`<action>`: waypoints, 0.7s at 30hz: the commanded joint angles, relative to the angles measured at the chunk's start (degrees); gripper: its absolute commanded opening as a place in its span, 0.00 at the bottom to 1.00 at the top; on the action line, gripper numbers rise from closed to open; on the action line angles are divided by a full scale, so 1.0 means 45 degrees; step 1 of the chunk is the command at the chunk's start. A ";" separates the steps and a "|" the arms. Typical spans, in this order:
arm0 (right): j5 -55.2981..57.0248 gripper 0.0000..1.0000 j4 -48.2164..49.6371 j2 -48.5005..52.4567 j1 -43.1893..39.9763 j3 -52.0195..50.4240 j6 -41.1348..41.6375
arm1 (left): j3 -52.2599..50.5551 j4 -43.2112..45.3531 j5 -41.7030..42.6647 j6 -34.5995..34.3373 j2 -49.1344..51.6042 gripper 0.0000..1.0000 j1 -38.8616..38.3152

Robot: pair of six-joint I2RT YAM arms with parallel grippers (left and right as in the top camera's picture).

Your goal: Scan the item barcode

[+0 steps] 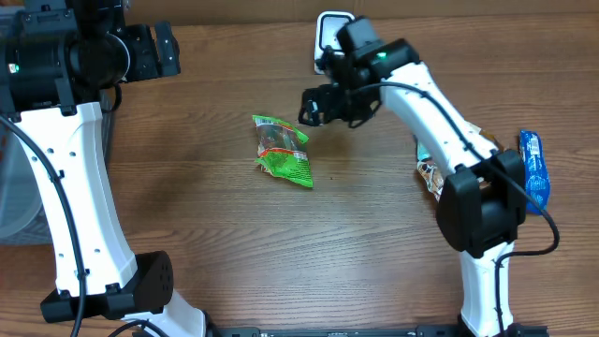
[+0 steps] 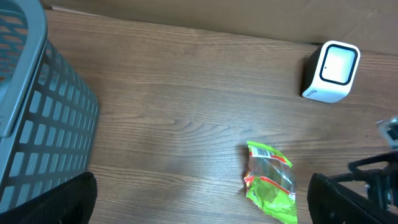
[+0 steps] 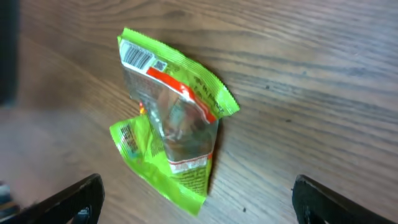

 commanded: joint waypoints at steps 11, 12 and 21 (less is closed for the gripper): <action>-0.2710 0.66 0.7397 0.1127 0.0811 -0.4731 0.4386 | 0.0039 0.0019 -0.0039 -0.0126 0.0102 1.00 -0.0005; -0.2710 0.64 0.7529 0.1175 0.0908 -0.4731 0.4396 | 0.0039 0.0019 -0.0039 -0.0126 0.0102 1.00 -0.0005; -0.1350 0.04 0.7961 0.1307 0.1962 -0.4726 0.5440 | 0.0039 0.0019 -0.0039 -0.0121 0.0102 1.00 -0.0005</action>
